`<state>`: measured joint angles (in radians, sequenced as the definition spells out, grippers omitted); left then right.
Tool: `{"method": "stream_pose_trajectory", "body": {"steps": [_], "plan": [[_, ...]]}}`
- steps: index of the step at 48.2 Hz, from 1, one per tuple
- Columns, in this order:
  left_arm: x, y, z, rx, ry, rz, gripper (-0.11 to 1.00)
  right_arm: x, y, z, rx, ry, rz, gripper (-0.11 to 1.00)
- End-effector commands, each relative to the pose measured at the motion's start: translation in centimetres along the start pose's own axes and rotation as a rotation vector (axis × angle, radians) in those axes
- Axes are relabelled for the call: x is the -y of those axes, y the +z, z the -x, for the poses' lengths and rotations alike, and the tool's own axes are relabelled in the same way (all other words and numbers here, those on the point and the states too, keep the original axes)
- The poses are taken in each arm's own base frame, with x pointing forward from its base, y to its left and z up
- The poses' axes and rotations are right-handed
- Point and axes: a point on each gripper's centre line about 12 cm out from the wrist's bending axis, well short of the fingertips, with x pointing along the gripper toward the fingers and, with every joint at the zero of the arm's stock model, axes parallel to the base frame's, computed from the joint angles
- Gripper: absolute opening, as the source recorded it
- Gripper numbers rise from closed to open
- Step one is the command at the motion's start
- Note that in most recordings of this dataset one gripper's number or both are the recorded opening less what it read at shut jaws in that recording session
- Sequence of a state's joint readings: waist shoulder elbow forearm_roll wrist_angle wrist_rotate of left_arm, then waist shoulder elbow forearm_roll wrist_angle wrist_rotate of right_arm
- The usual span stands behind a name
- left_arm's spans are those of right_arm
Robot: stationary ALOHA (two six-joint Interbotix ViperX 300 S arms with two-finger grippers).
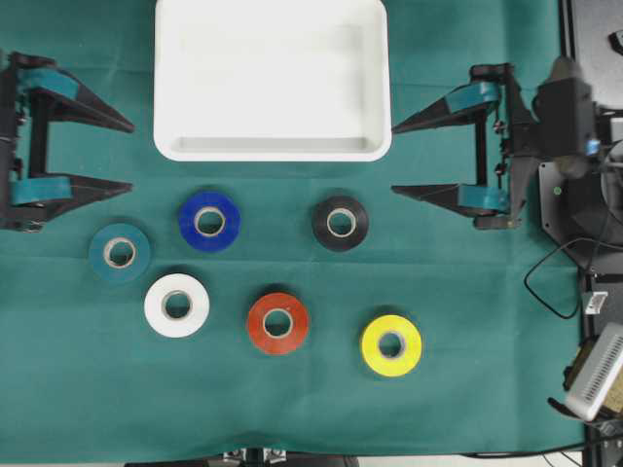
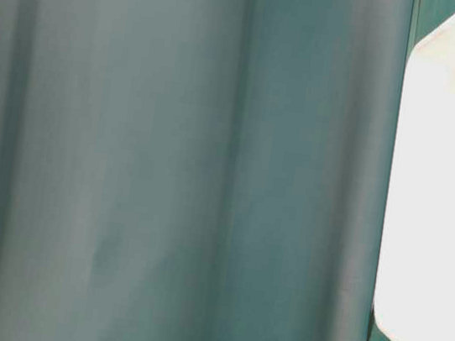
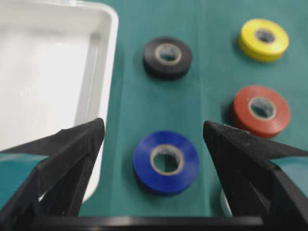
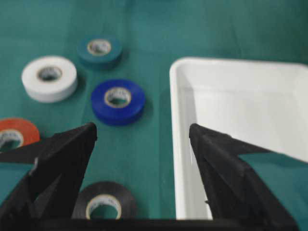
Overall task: Put the tape alternately from left to right into the white case.
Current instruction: 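Raise both grippers from rest and move them toward the tape rolls, then lower the right gripper onto the black tape roll and grasp its core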
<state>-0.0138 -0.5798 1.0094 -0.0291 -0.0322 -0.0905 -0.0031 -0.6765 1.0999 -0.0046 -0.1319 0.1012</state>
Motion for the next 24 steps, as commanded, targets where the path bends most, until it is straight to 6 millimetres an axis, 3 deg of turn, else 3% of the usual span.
{"method": "stream_pose_trajectory", "body": {"steps": [1,15,24], "plan": [[0.0,1.0,-0.9,-0.010,0.004,0.003,0.65,0.0,0.9,-0.7,0.000,-0.002,-0.008,0.84],[-0.1,0.2,-3.8,-0.115,0.016,-0.003,0.65,0.2,-0.4,-3.8,-0.144,-0.021,-0.038,0.84],[-0.2,0.0,-4.4,-0.131,0.019,-0.002,0.65,0.2,-0.9,-6.0,-0.207,-0.028,-0.037,0.84]]}}
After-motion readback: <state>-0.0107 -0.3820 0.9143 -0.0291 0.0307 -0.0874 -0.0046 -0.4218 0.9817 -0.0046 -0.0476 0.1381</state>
